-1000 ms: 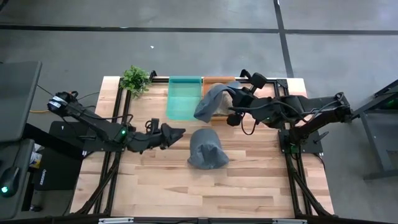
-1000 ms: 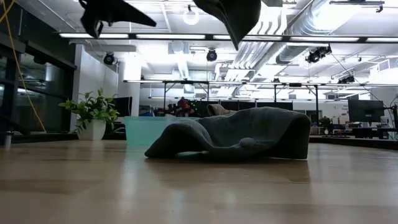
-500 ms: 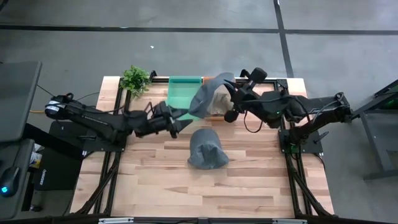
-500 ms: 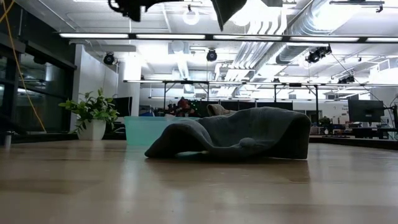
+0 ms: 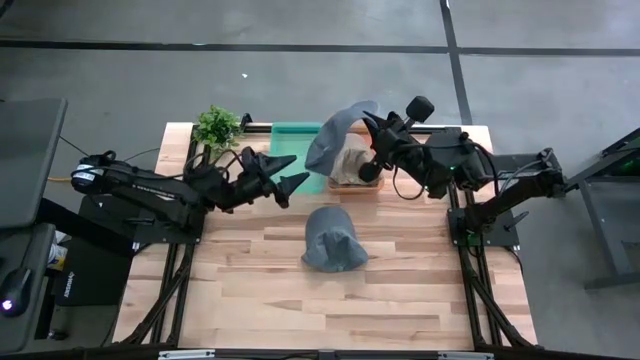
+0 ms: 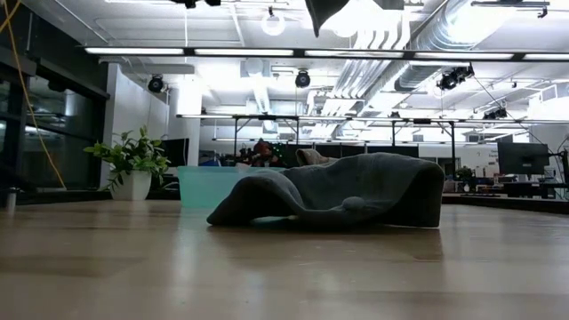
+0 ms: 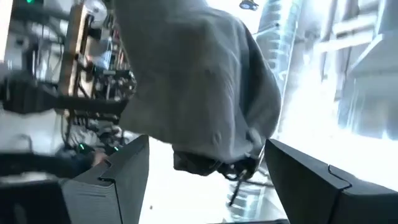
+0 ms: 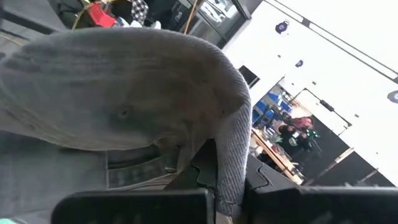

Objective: Pick & Place hat
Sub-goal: Put the bottom blue cap into the green bin

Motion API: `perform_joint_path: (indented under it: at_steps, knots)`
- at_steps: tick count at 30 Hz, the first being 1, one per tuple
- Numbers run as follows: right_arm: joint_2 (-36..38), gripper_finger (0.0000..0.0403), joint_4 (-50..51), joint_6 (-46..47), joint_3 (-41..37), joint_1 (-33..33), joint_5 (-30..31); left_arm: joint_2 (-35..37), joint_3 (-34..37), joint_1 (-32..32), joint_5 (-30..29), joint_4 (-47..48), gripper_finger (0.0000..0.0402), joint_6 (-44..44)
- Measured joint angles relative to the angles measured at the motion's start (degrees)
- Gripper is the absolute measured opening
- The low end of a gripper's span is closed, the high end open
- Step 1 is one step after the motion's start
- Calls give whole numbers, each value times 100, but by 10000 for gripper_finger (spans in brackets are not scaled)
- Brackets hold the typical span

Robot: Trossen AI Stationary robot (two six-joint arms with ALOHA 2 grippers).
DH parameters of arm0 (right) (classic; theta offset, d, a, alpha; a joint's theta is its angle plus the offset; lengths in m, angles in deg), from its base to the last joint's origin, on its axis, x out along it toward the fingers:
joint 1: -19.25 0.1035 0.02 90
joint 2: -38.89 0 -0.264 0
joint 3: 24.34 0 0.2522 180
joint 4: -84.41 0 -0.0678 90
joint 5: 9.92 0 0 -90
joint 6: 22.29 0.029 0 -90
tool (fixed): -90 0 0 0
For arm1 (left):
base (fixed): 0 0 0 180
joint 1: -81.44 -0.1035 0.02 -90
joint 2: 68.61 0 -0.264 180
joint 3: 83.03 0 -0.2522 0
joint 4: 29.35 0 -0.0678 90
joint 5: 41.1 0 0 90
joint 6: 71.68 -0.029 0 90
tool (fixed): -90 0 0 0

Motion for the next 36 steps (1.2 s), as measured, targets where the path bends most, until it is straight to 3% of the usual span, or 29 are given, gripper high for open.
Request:
perform_joint_path:
  at_steps: [9, 16, 18, 21, 25, 31, 36]
  knots:
    - [-45, 5, 22, 506, 0, -326, -66, 85, -56, 0, -56, 174, 275, -2400]
    - [-209, 5, 268, 686, 0, -526, -319, 85, -924, 48, -111, 2280, 276, -4609]
    - [-208, 5, 369, 808, -1, -571, -352, 87, -1225, 107, -349, 2965, 276, -5261]
    - [-205, 5, 475, 1099, 0, -671, -478, 85, -1661, 250, -1166, 4109, 276, -6159]
    - [-205, 5, 538, 1221, -1, -786, -597, 68, -2203, 429, -2022, 5017, 276, -7408]
    - [-205, 5, 777, 1760, 0, -1012, -1032, 17, -2521, 534, -2177, 5091, 276, -9419]
    - [-307, 5, 781, 1995, 0, -1163, -1409, -73, -2598, 527, -2091, 4998, 276, -10308]
